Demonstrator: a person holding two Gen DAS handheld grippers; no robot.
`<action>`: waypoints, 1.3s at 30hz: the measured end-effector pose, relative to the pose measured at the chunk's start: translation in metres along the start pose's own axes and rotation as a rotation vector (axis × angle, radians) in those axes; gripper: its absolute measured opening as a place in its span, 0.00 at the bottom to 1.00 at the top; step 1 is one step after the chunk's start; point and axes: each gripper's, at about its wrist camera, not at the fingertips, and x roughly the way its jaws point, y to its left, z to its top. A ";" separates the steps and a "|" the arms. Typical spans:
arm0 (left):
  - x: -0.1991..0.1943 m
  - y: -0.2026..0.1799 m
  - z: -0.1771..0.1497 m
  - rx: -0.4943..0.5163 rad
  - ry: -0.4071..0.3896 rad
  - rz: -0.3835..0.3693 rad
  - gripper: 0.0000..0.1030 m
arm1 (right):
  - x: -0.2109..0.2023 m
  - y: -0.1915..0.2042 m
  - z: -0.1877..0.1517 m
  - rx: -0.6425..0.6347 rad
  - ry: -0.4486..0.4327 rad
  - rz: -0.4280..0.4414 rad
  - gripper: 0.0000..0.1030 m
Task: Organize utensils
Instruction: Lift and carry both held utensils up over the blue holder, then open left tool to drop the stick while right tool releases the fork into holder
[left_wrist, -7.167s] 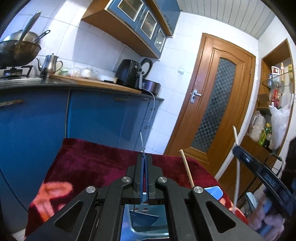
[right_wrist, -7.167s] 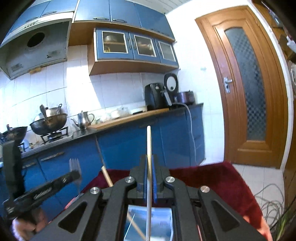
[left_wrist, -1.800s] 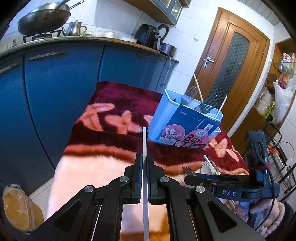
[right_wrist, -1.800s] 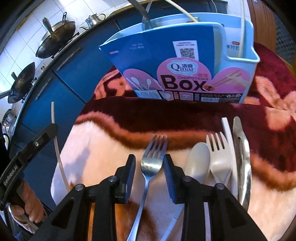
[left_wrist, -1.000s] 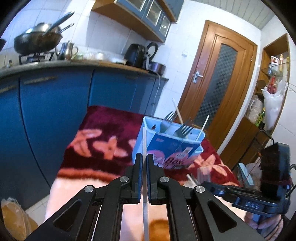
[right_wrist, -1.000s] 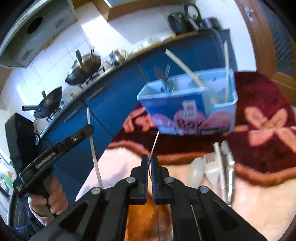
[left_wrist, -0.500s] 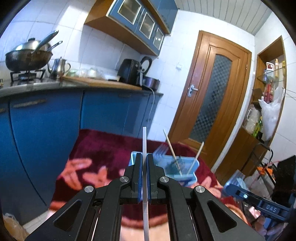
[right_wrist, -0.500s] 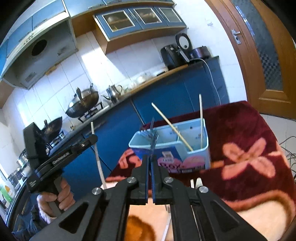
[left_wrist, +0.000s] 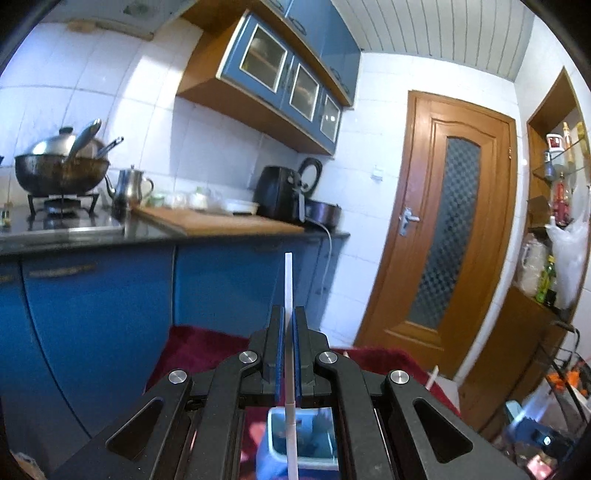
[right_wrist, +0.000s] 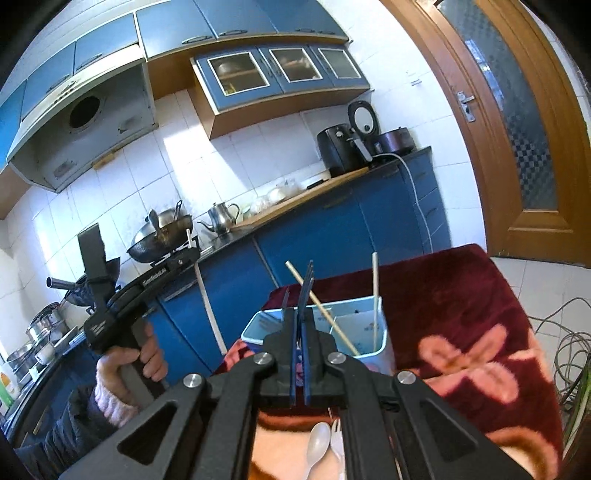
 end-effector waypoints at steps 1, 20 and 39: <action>0.003 -0.001 0.003 -0.001 -0.019 0.003 0.04 | -0.001 -0.002 0.002 0.001 -0.005 -0.005 0.03; 0.051 -0.001 -0.040 0.026 -0.060 0.031 0.04 | 0.029 0.001 0.044 -0.098 -0.102 -0.088 0.03; 0.057 0.017 -0.064 -0.029 0.059 0.044 0.20 | 0.102 -0.022 0.014 -0.116 0.043 -0.182 0.06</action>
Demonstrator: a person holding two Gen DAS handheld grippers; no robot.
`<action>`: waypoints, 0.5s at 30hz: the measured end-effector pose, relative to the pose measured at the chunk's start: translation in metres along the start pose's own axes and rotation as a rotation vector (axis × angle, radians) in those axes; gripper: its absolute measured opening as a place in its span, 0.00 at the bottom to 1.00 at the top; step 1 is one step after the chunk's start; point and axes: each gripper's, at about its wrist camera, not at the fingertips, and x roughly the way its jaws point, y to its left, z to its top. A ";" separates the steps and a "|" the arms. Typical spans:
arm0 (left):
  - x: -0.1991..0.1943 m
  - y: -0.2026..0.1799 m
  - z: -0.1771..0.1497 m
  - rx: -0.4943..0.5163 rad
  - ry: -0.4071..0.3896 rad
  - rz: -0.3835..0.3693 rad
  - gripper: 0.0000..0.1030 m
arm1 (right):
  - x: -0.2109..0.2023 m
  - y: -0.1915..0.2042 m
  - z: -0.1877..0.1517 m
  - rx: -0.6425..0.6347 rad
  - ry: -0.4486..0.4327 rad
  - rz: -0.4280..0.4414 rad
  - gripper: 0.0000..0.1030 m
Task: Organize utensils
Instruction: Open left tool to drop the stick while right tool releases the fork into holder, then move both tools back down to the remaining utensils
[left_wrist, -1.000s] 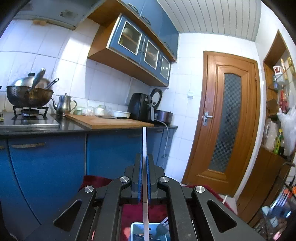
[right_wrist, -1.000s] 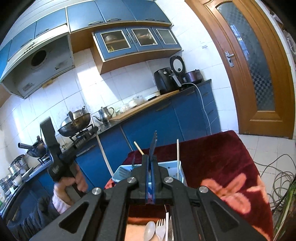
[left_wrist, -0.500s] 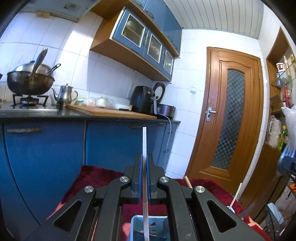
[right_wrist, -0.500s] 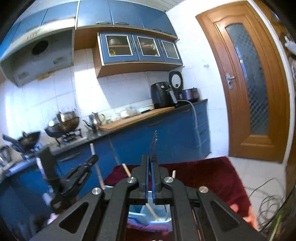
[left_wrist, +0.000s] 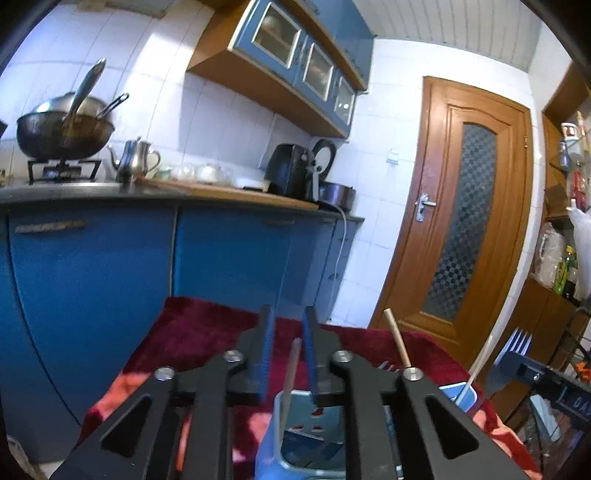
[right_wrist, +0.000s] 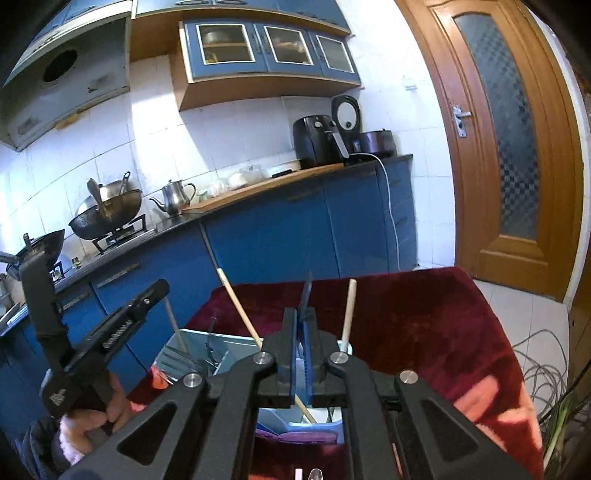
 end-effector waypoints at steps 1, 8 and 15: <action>-0.002 0.002 0.000 -0.011 0.006 0.006 0.26 | -0.001 -0.001 -0.001 0.008 -0.004 -0.002 0.06; -0.017 0.010 0.003 -0.021 0.045 -0.008 0.32 | -0.022 -0.007 0.001 0.051 -0.060 0.021 0.21; -0.042 0.007 0.004 0.001 0.102 -0.035 0.32 | -0.042 -0.003 -0.005 0.070 -0.038 0.010 0.21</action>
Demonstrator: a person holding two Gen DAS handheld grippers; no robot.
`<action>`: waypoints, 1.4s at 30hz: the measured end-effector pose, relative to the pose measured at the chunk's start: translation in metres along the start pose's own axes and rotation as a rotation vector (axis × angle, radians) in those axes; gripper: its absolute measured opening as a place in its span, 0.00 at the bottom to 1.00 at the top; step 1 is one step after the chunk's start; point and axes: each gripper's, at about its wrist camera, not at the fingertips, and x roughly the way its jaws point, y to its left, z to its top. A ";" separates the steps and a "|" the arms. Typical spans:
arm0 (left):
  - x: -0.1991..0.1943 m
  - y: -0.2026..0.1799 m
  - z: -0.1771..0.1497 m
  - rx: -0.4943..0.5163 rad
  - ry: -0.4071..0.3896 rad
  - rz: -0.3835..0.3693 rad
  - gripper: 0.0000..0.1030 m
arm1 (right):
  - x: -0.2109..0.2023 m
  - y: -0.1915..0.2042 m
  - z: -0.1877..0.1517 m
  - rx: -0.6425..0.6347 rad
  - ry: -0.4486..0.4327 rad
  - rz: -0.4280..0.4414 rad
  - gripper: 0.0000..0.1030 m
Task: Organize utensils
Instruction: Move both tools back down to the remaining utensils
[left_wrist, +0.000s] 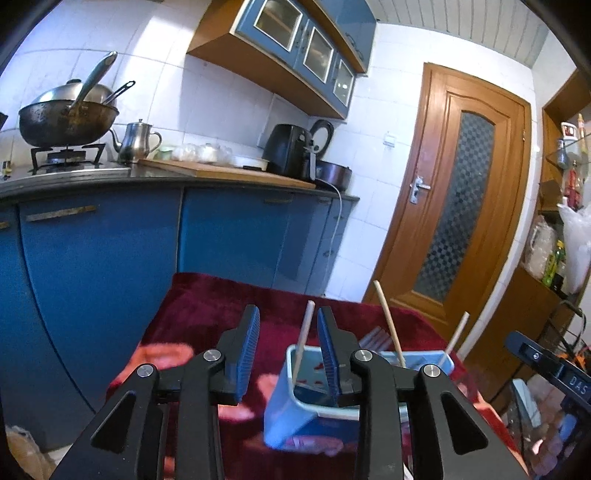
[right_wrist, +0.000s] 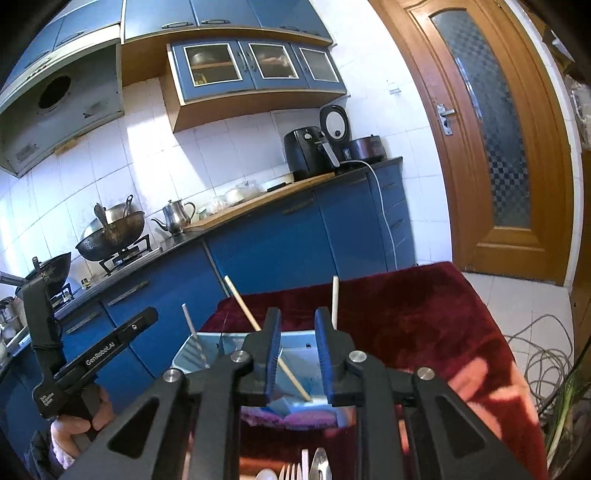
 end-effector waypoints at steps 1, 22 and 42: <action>-0.004 -0.001 0.000 0.005 0.006 -0.005 0.32 | -0.002 0.001 -0.001 0.002 0.005 0.000 0.21; -0.058 -0.038 -0.047 0.079 0.234 -0.085 0.32 | -0.057 0.003 -0.051 -0.006 0.132 -0.039 0.27; -0.038 -0.065 -0.108 0.096 0.462 -0.134 0.32 | -0.073 -0.033 -0.106 0.080 0.210 -0.082 0.33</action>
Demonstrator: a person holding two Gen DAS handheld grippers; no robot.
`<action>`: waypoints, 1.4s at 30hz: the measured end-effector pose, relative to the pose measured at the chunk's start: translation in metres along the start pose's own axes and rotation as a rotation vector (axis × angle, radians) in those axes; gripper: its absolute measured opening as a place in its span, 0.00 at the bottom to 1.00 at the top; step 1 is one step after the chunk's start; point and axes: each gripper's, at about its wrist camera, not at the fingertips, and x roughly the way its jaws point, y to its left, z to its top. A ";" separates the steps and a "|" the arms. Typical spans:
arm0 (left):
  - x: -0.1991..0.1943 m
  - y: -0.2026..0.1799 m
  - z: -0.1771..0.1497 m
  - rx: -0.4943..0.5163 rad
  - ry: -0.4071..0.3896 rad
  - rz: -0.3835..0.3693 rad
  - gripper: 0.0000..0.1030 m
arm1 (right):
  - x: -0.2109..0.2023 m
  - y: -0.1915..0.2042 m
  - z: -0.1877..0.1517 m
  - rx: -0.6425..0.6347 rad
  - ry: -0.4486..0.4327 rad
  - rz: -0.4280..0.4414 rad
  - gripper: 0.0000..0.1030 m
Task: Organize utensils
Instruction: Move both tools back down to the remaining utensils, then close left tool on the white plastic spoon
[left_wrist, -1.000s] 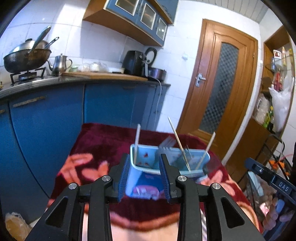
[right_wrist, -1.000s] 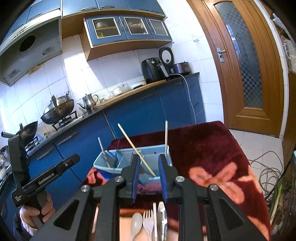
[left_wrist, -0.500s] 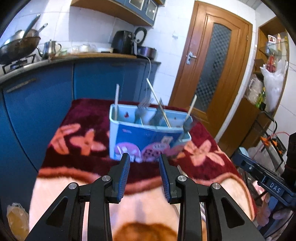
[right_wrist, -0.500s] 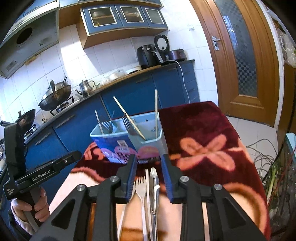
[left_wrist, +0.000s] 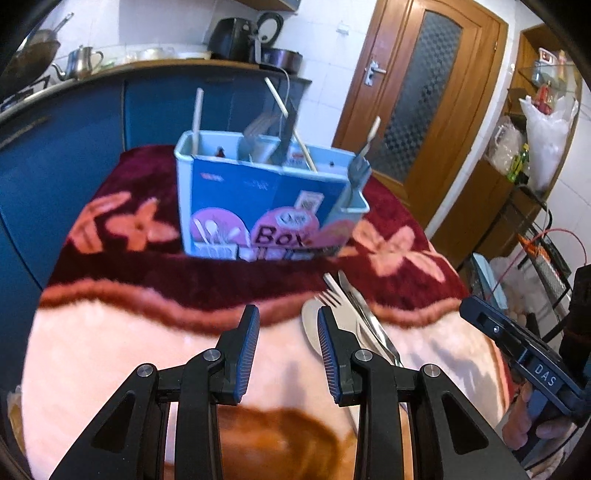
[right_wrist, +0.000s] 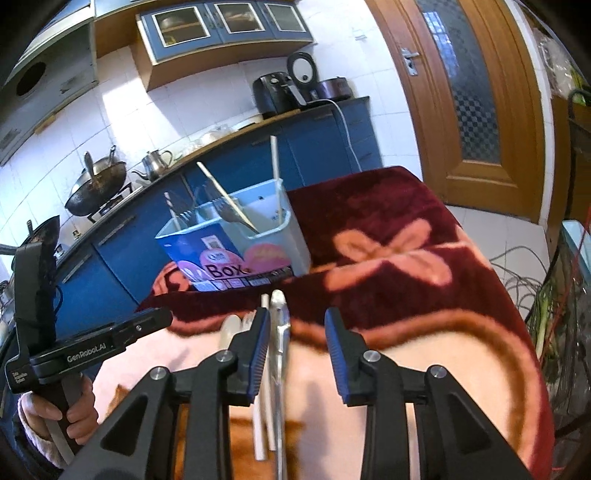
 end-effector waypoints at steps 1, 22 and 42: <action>0.003 -0.002 -0.002 0.005 0.011 -0.003 0.32 | 0.000 -0.002 -0.001 0.004 0.001 -0.005 0.33; 0.058 -0.020 -0.012 0.054 0.158 0.026 0.32 | 0.012 -0.029 -0.015 0.062 0.032 -0.006 0.34; 0.071 -0.011 -0.005 -0.012 0.177 -0.059 0.08 | 0.019 -0.033 -0.019 0.069 0.051 -0.005 0.34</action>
